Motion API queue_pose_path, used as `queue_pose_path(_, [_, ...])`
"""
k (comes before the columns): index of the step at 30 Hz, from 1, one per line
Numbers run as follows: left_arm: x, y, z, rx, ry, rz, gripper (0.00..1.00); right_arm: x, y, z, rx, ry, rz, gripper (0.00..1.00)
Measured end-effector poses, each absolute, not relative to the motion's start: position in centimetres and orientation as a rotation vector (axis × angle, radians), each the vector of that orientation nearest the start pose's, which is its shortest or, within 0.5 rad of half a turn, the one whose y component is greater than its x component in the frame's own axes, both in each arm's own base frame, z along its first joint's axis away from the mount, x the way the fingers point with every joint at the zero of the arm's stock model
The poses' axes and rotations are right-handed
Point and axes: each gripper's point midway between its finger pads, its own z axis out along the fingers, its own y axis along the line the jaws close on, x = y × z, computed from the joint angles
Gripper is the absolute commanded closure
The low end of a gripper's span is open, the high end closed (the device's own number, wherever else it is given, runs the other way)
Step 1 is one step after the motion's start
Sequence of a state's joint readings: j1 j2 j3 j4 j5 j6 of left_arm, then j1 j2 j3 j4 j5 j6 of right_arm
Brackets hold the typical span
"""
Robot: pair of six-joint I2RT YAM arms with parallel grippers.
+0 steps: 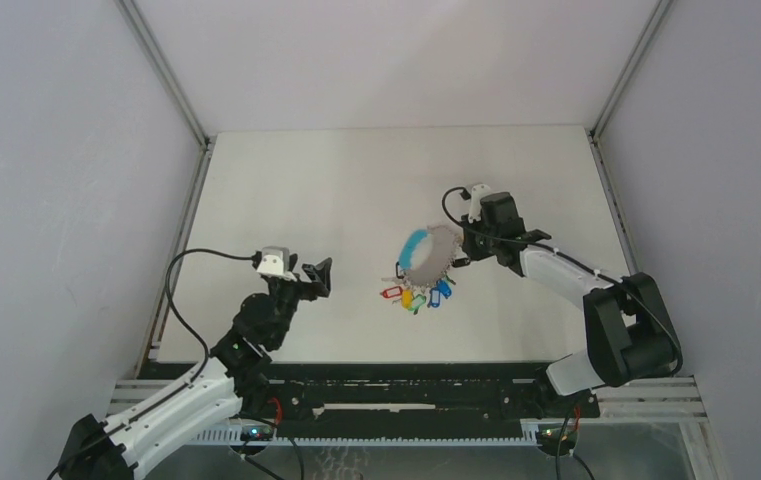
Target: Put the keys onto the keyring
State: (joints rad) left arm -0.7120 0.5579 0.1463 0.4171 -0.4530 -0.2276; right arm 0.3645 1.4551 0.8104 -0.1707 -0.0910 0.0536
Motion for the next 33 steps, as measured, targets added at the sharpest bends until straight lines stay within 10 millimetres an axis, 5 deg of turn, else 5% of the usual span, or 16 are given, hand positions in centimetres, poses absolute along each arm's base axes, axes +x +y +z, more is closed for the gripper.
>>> queue_pose_path(5, [25.6,-12.0,16.5,-0.03,1.603,-0.347,0.09,33.5,13.4,7.0,-0.317,2.366,0.311,0.61])
queue_pose_path(10, [25.5,-11.0,17.8,-0.137,1.615,-0.349,0.01,31.7,11.9,7.7,-0.224,2.347,0.306,0.28])
queue_pose_path(15, [24.9,-10.3,20.5,-0.255,1.602,-0.414,0.0,29.3,10.9,11.6,-0.148,2.216,0.33,0.06])
queue_pose_path(22, [23.2,-8.7,24.5,-0.372,1.644,-0.45,0.0,26.0,8.6,19.4,-0.026,1.957,0.335,0.0])
queue_pose_path(33, [18.5,-4.1,28.2,-0.369,1.634,-0.413,0.0,18.6,4.4,26.2,0.142,1.611,0.364,0.0])
